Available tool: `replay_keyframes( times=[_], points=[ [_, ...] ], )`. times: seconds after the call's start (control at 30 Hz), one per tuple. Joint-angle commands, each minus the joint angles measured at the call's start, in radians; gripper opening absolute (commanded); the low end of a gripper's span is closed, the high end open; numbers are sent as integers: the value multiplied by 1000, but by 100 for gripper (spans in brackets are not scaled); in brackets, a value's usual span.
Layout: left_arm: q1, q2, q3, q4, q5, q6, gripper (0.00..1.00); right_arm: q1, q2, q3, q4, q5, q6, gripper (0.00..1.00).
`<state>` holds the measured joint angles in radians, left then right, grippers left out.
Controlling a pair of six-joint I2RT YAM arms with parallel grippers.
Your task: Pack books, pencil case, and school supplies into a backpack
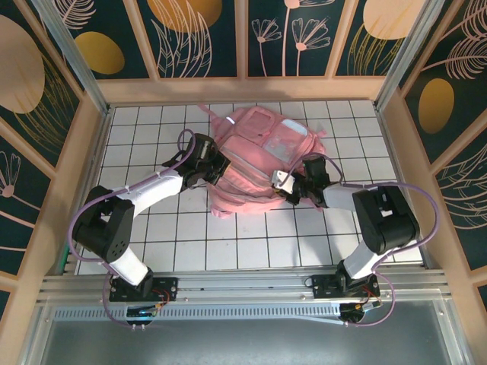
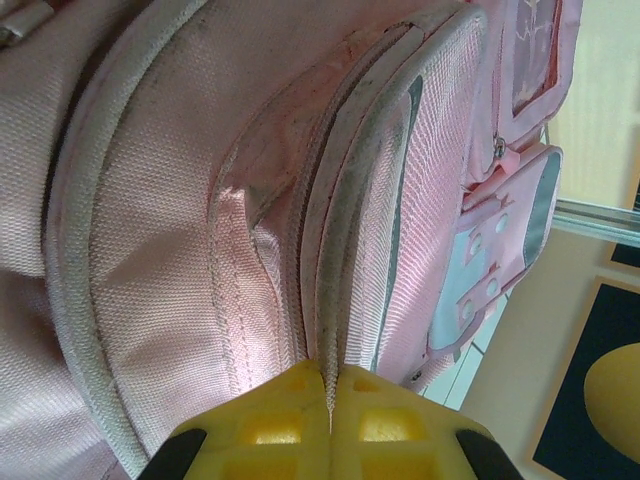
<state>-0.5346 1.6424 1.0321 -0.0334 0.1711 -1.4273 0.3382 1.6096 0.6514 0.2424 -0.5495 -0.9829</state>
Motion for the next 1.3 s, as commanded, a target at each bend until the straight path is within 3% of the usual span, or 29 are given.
replay_keyframes(
  times=[0.0,0.07,0.13,0.37,0.5,0.6,0.8,0.97,1.13,1.27],
  points=[
    [-21,-23,-7,10,42,-16,0,-20,-129,4,35,-78,199,0],
    [-23,-20,-5,10,46,-13,0,-24,-217,-21,58,-81,292,0],
    [-35,-11,17,-9,38,3,0,-13,-267,-11,-30,-100,298,0],
    [-141,47,65,69,50,-44,0,64,-442,-63,-125,-144,521,0],
    [-171,47,50,111,39,-78,0,129,-492,-43,-265,-123,525,0],
    [-184,51,53,124,40,-92,0,168,-498,-46,-289,-90,577,0],
    [-238,63,67,162,42,-127,0,250,-476,-62,-175,47,760,0],
    [-252,40,41,183,21,-148,0,321,-388,-18,-160,235,929,0],
    [-252,35,26,181,10,-140,0,371,-334,-2,-101,215,1060,0],
    [-252,40,9,194,16,-142,0,392,-267,40,-84,215,1250,0]
  ],
)
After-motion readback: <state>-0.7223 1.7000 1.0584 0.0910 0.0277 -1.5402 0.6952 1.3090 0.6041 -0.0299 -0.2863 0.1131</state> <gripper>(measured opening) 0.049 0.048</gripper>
